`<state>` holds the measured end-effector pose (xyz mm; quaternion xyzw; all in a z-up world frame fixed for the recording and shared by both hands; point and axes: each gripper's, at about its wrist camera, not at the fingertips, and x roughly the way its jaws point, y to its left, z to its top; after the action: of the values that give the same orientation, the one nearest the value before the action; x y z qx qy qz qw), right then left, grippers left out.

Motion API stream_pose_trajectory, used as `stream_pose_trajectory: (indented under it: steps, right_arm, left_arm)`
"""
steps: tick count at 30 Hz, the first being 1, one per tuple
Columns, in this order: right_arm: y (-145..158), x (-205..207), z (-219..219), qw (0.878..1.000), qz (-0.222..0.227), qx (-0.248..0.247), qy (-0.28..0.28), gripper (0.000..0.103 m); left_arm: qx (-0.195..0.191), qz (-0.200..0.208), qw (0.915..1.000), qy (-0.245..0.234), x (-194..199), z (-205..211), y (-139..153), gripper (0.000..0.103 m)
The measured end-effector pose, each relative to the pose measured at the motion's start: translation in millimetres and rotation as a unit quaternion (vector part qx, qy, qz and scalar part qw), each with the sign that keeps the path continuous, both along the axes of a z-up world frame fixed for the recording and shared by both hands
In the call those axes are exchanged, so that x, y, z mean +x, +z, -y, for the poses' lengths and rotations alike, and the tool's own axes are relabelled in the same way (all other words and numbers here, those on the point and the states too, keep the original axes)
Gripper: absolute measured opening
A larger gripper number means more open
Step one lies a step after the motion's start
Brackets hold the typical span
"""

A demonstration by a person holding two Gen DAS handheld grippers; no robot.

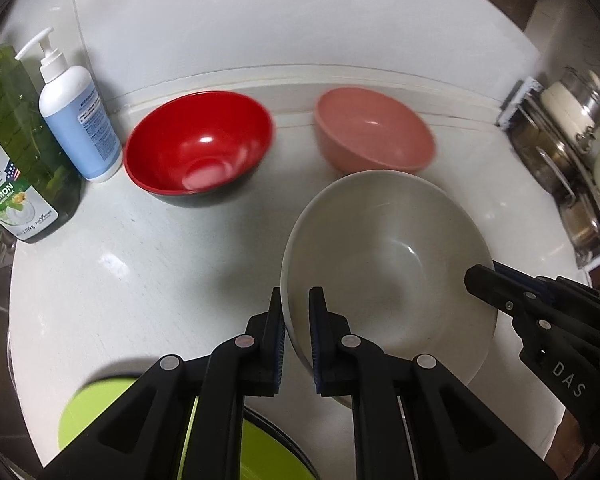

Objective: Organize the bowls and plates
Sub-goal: 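Carry the white bowl with both grippers beside the green plate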

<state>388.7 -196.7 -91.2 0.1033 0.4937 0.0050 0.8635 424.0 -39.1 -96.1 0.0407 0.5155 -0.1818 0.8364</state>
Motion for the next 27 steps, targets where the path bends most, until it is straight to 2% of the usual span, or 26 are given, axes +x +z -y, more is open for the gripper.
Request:
stream_pose_trajectory:
  steps: [11, 21, 27]
  right_arm:
    - [25, -66, 23, 1.0, 0.003, -0.019, -0.02, 0.011]
    - [17, -114, 51, 0.999, -0.023, -0.019, -0.046, 0.011]
    - [9, -138, 68, 0.997, -0.04, -0.021, -0.063, 0.011]
  left_arm:
    - [-0.014, 0.0, 0.9992, -0.039, -47, 36, 8, 0.013]
    - [-0.011, -0.025, 0.9963, -0.081, -94, 77, -9, 0.013]
    - [-0.003, -0.04, 0.9953, -0.089, -112, 94, -21, 0.013]
